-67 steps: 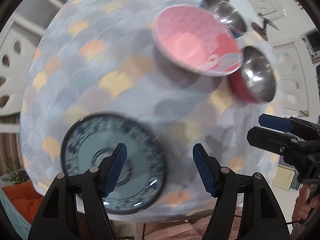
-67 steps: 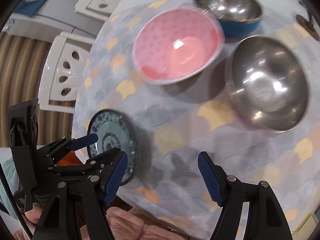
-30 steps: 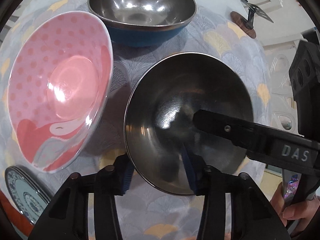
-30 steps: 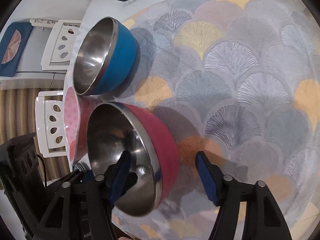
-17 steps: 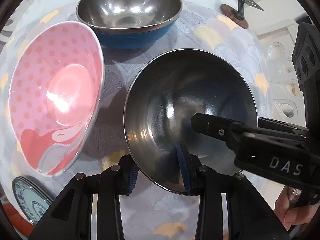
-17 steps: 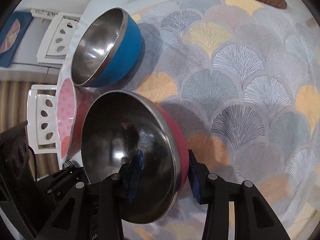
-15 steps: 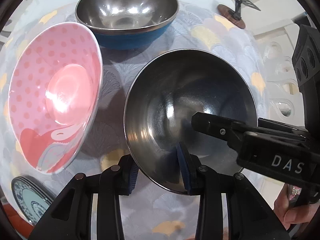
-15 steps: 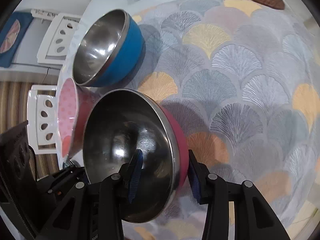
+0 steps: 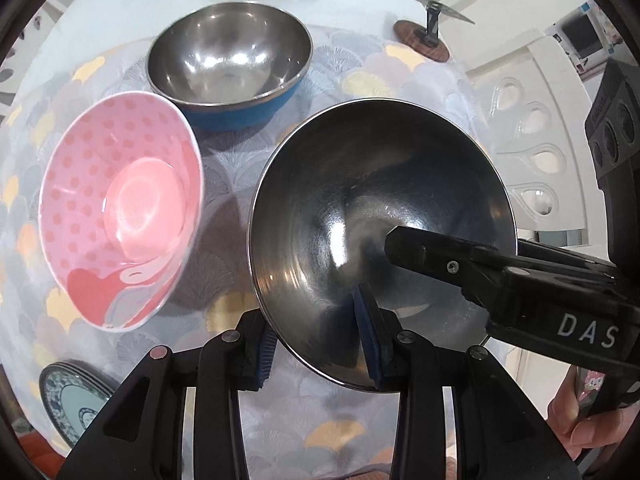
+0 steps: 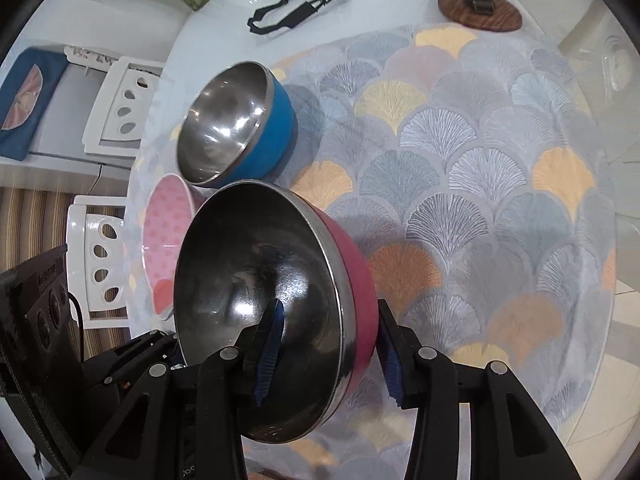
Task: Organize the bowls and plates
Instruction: 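Lift the red-exterior steel bowl and carry it toward the other steel bowl with both tools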
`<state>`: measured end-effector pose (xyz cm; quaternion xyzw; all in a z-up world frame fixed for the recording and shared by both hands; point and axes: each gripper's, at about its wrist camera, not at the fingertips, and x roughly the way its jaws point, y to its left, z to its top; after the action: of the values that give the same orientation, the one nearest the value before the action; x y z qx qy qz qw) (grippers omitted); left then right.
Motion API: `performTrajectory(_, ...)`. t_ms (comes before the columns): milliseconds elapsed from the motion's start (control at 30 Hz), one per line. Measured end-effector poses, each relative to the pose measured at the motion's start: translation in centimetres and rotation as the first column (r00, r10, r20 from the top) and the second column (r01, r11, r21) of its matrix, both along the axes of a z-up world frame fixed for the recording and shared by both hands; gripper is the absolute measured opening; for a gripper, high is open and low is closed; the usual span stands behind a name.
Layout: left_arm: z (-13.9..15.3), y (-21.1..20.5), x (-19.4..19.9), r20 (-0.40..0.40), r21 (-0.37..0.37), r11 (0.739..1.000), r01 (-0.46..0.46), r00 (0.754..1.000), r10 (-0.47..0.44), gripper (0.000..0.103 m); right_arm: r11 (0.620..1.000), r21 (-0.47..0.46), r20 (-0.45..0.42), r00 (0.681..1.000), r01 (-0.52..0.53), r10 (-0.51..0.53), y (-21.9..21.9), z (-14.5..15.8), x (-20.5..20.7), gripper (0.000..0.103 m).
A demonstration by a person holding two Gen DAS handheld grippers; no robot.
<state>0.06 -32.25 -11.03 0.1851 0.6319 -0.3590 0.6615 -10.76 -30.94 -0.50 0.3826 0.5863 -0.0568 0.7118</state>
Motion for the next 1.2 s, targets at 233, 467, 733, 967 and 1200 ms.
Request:
performTrajectory(233, 1.7, 1.9, 0.6, 0.005, -0.04, 0.999, -0.024, 1.0, 0.024, 0.033, 1.0, 0.013, 0.024, 1.0, -0.002, 0.002, 0.8, 1.8, 0.0, 0.047)
performTrajectory(467, 4.4, 4.2, 1.4, 0.022, -0.071, 0.996, -0.053, 0.998, 0.055, 0.032, 1.0, 0.017, 0.068, 0.998, -0.019, 0.018, 2.3, 3.8, 0.7, 0.048)
performTrajectory(733, 7.9, 5.8, 2.7, 0.08, -0.094, 0.991, -0.092, 0.992, 0.1, 0.033, 0.997, -0.008, 0.151, 0.986, -0.073, 0.074, 4.1, 8.0, 2.8, 0.049)
performTrajectory(967, 11.5, 5.5, 5.1, 0.16, -0.13, 0.987, -0.095, 0.98, 0.115, 0.033, 0.997, -0.001, 0.214, 0.973, -0.083, 0.081, 4.6, 11.1, 5.3, 0.051)
performTrajectory(1200, 13.1, 5.4, 8.2, 0.201, -0.158, 0.982, -0.102, 0.971, 0.133, 0.035, 0.995, -0.021, 0.26, 0.961, -0.093, 0.095, 4.7, 13.6, 8.4, 0.051)
